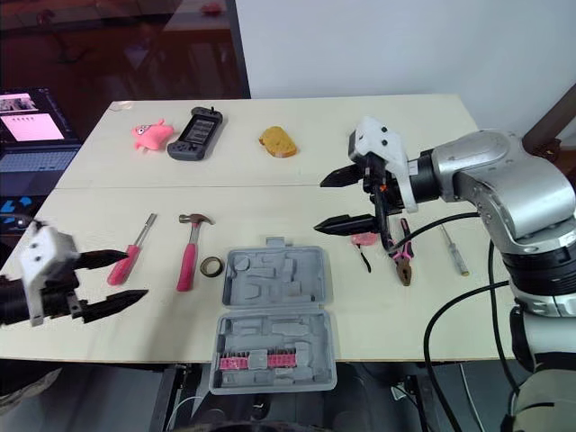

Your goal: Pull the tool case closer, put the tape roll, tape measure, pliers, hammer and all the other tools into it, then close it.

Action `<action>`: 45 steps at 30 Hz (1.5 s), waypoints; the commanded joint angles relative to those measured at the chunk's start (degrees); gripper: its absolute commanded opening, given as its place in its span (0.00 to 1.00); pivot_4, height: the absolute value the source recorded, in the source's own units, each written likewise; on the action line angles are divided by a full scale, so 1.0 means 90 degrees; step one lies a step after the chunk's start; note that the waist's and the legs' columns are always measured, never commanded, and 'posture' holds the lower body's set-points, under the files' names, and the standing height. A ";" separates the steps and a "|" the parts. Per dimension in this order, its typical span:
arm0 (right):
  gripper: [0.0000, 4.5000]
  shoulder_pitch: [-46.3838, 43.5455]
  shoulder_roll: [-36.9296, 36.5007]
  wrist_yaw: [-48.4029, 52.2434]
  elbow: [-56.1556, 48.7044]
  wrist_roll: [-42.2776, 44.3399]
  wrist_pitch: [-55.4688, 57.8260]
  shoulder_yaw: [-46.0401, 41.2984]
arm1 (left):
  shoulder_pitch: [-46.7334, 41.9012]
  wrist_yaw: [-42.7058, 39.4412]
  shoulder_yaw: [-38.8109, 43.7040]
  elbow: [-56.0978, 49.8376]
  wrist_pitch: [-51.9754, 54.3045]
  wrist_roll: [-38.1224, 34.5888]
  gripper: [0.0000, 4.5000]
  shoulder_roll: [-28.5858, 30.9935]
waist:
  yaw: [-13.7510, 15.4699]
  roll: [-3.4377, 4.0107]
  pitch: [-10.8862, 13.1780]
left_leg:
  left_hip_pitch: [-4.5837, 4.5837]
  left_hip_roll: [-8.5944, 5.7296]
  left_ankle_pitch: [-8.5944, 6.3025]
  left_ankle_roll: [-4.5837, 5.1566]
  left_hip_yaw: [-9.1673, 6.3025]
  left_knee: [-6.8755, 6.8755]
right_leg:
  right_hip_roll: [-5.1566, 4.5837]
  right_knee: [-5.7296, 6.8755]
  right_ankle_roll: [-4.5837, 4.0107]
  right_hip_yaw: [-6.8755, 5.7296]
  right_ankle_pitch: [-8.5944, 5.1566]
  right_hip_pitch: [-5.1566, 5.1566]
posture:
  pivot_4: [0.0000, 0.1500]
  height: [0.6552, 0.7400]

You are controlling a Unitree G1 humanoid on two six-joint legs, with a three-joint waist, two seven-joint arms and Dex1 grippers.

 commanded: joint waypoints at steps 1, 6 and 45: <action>1.00 -0.0314 -0.0174 -0.0068 -0.0257 0.0234 0.0651 -0.0113 | -0.0797 -0.0391 -0.1028 0.0359 -0.0476 0.0579 1.00 0.0342 | -0.0004 -0.0003 0.0002 | 0.0000 0.0001 0.0000 0.0000 0.0001 -0.0003 | 0.0003 0.0001 0.0001 0.0000 0.0001 -0.0002 | 1.00 1.00; 1.00 -0.0164 -0.0238 -0.0208 -0.0715 0.0895 0.1460 -0.0461 | -0.2121 -0.1204 -0.2653 0.1409 -0.1513 0.1658 1.00 0.0457 | -0.0039 -0.0001 0.0003 | 0.0000 0.0006 0.0001 0.0001 0.0013 -0.0014 | 0.0007 0.0001 0.0020 0.0008 0.0012 -0.0012 | 1.00 1.00; 1.00 0.0911 0.0303 -0.3129 -0.1987 0.2707 0.3050 -0.1656 | -0.5977 -0.2664 -0.5345 0.6381 -0.4619 0.4709 0.01 -0.1976 | -0.0043 -0.0022 0.0013 | -0.0009 0.0007 -0.0002 0.0014 0.0017 0.0042 | 0.0021 0.0016 0.0064 0.0012 0.0044 0.0000 | 1.00 1.00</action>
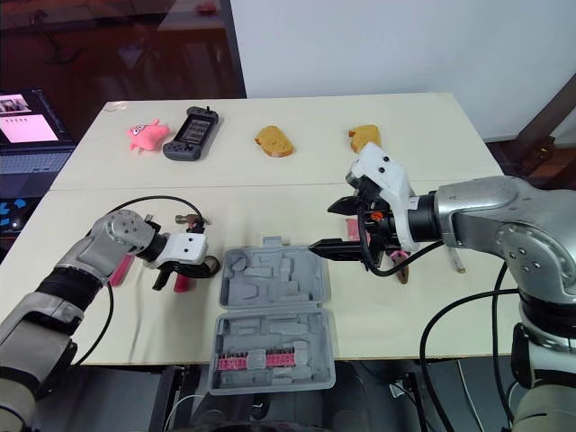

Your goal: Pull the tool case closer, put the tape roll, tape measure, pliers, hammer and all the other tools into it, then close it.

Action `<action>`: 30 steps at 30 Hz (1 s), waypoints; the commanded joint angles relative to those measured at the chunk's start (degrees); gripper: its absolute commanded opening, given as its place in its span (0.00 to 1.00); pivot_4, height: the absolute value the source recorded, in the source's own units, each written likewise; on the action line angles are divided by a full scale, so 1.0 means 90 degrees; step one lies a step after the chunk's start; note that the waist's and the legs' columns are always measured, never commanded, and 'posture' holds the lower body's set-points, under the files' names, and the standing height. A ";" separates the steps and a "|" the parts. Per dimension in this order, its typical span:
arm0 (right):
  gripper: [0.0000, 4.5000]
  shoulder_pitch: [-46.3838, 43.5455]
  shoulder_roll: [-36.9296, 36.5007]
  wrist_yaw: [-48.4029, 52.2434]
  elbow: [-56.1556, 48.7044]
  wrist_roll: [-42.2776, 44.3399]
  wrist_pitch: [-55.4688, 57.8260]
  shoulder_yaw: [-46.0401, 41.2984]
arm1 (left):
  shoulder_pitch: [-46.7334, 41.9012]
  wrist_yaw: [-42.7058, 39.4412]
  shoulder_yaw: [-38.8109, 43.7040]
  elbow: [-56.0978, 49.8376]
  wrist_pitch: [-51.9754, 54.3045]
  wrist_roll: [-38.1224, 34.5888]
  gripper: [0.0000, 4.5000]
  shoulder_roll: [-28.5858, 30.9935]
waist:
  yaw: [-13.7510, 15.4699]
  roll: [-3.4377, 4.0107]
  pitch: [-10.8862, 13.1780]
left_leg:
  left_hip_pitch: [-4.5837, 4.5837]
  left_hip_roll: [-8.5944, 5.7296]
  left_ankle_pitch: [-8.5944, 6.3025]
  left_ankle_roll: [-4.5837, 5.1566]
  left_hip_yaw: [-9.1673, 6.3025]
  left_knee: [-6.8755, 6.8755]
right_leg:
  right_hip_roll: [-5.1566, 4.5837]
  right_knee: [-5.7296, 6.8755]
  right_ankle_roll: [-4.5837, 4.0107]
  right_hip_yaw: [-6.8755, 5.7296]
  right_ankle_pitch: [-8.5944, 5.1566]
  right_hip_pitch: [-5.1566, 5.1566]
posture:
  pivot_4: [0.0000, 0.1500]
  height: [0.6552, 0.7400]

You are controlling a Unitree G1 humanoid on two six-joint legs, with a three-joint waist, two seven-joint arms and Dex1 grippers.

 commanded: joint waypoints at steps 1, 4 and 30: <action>1.00 0.0005 -0.0080 -0.0031 -0.0233 0.0180 -0.0010 -0.0088 | -0.0289 -0.0340 0.0069 -0.0084 0.0122 -0.0055 0.01 0.0111 | -0.0001 0.0000 0.0000 | 0.0000 0.0000 0.0000 0.0000 0.0000 0.0000 | 0.0000 0.0000 0.0000 -0.0001 0.0000 0.0000 | 1.00 1.00; 1.00 0.0024 -0.0084 -0.0043 -0.0268 0.0242 -0.0056 -0.0057 | -0.0477 -0.0556 0.0161 -0.0116 0.0227 -0.0109 0.01 0.0213 | -0.0002 -0.0001 0.0001 | 0.0000 0.0000 0.0000 0.0000 0.0000 0.0002 | 0.0001 0.0001 0.0000 -0.0001 0.0000 0.0001 | 1.00 1.00; 1.00 0.0744 -0.0101 -0.0228 -0.0464 0.0455 -0.0291 0.0058 | -0.0662 -0.0522 -0.0564 -0.1278 0.0498 0.0121 0.01 -0.0292 | -0.0096 -0.0006 0.0003 | 0.0001 -0.0002 -0.0003 0.0007 -0.0013 0.0016 | 0.0005 0.0003 0.0006 -0.0002 0.0003 0.0015 | 1.00 1.00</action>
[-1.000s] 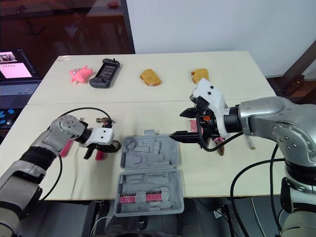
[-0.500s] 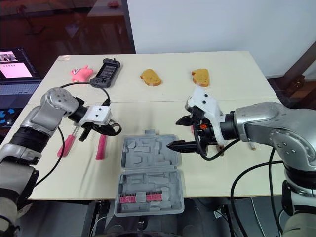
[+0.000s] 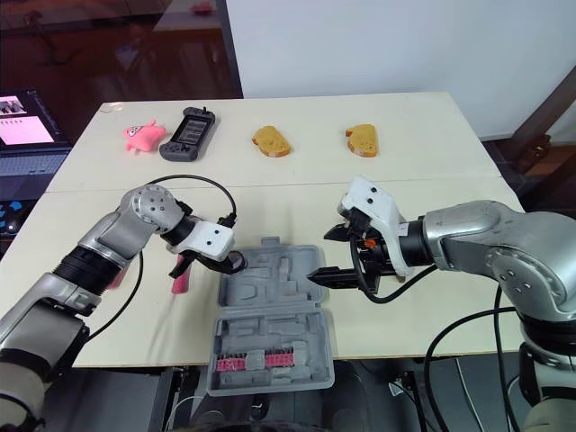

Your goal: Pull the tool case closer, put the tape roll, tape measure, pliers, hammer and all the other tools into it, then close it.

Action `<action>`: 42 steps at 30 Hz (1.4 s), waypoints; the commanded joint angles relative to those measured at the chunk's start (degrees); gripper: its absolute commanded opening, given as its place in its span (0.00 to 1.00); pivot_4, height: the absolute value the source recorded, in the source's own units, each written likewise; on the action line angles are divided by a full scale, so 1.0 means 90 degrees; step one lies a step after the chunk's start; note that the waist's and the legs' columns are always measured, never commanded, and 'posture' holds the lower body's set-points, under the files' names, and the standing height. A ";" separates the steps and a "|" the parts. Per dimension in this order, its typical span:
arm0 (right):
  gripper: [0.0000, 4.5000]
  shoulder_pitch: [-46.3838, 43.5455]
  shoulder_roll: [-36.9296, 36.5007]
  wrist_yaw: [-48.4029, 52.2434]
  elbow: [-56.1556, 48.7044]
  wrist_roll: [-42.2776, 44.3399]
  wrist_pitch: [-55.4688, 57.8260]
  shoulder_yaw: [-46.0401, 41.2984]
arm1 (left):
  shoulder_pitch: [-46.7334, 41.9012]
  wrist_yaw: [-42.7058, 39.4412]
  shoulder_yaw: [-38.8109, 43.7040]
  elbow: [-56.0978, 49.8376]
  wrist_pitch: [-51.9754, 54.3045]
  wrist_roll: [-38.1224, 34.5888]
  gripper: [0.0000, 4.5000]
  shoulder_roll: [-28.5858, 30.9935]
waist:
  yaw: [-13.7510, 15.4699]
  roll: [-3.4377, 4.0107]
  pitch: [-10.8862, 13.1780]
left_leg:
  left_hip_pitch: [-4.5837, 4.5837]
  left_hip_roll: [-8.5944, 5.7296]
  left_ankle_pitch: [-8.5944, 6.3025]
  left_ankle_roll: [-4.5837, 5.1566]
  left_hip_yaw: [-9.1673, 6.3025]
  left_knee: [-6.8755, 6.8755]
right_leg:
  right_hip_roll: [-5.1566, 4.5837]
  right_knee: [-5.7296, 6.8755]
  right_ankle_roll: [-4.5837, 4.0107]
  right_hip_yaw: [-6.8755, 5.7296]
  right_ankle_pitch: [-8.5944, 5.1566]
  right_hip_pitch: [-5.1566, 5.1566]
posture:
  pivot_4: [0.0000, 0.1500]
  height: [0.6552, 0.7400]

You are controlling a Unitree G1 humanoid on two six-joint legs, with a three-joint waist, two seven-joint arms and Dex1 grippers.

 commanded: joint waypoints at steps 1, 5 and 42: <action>1.00 0.0061 0.0025 -0.0043 -0.0126 0.0179 -0.0105 -0.0216 | -0.0018 0.0222 -0.0025 0.0211 -0.0124 0.0187 0.01 -0.0094 | 0.0002 0.0000 0.0000 | 0.0000 0.0000 0.0000 0.0000 0.0000 0.0000 | 0.0000 0.0000 0.0000 0.0000 0.0000 0.0000 | 1.00 1.00; 1.00 0.0138 0.0001 -0.0090 -0.0135 0.0184 -0.0157 -0.0206 | -0.0025 0.0311 0.0040 0.0339 -0.0104 0.0186 0.01 -0.0245 | 0.0000 -0.0001 0.0001 | 0.0000 -0.0001 0.0000 0.0000 -0.0001 -0.0001 | 0.0000 -0.0001 0.0000 0.0000 0.0000 0.0000 | 1.00 1.00; 1.00 0.0245 -0.0079 -0.0233 -0.0070 0.0144 -0.0386 -0.0195 | -0.0383 0.0127 0.0356 0.0284 0.0974 0.0043 0.54 -0.0368 | 0.0011 -0.0004 0.0002 | 0.0002 -0.0002 0.0001 0.0000 -0.0007 0.0008 | 0.0001 0.0005 0.0000 -0.0002 0.0000 0.0005 | 1.00 1.00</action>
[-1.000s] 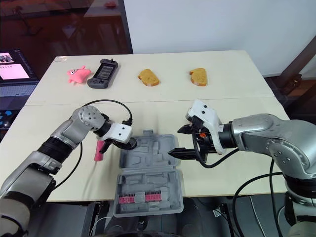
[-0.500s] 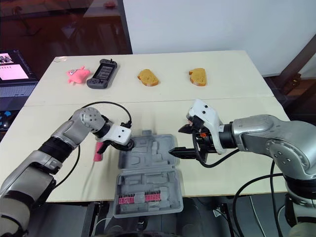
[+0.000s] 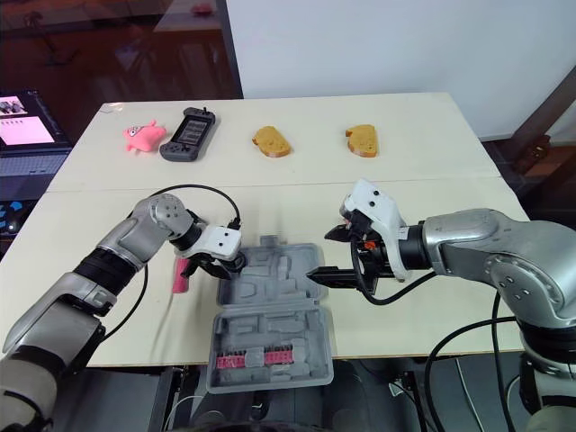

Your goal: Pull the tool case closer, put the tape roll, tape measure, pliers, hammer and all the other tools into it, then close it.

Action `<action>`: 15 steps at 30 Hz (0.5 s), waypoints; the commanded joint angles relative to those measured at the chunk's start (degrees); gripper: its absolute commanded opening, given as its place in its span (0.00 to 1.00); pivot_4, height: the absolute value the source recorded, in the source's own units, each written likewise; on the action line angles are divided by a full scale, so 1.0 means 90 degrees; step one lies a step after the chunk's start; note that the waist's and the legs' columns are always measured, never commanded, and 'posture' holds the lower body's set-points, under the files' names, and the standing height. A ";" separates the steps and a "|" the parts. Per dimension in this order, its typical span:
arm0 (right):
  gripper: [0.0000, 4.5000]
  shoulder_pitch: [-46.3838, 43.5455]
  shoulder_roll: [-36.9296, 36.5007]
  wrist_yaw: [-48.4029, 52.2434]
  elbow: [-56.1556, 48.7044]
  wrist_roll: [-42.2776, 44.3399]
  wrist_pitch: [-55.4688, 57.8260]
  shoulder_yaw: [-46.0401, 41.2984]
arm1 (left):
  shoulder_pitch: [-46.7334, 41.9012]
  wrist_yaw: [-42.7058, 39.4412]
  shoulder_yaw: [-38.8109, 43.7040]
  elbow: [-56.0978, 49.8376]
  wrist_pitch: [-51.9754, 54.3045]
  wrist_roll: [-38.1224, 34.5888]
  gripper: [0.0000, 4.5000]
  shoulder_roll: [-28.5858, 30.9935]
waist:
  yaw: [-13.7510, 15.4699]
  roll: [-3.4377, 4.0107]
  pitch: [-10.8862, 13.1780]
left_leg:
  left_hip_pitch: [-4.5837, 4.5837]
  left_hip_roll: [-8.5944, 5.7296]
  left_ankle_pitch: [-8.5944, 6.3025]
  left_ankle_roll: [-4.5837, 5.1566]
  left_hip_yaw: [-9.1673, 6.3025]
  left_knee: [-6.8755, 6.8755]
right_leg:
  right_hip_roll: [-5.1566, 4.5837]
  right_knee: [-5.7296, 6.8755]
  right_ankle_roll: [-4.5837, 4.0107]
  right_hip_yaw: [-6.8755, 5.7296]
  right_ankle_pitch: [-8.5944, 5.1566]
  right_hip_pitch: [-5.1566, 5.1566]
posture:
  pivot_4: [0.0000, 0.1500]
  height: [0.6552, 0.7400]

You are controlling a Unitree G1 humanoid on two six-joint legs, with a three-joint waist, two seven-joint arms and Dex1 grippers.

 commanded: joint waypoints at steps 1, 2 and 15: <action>1.00 -0.0050 -0.0123 0.0077 -0.0059 0.0042 -0.0119 -0.0144 | -0.0280 -0.0074 0.0639 -0.0572 0.0232 -0.0522 0.54 0.0179 | -0.0004 -0.0007 0.0004 | 0.0000 0.0000 0.0000 0.0000 -0.0001 0.0001 | 0.0000 0.0000 0.0000 0.0000 0.0000 0.0000 | 1.00 1.00; 1.00 -0.0056 -0.0140 0.0093 -0.0049 0.0041 -0.0121 -0.0149 | -0.0258 0.0015 0.0834 -0.0679 0.0067 -0.0674 0.54 0.0232 | -0.0010 -0.0011 0.0006 | 0.0000 0.0000 0.0000 0.0000 -0.0001 0.0001 | 0.0000 -0.0001 0.0001 0.0000 0.0000 0.0000 | 1.00 1.00; 1.00 -0.0360 -0.0255 0.0415 0.0188 -0.0195 -0.0375 0.0139 | 0.1254 0.0937 0.2477 -0.1610 0.1275 -0.2463 0.42 0.0056 | -0.0001 -0.0010 0.0006 | 0.0003 0.0001 0.0000 0.0000 -0.0006 -0.0001 | 0.0000 -0.0004 0.0000 -0.0001 0.0001 0.0004 | 1.00 1.00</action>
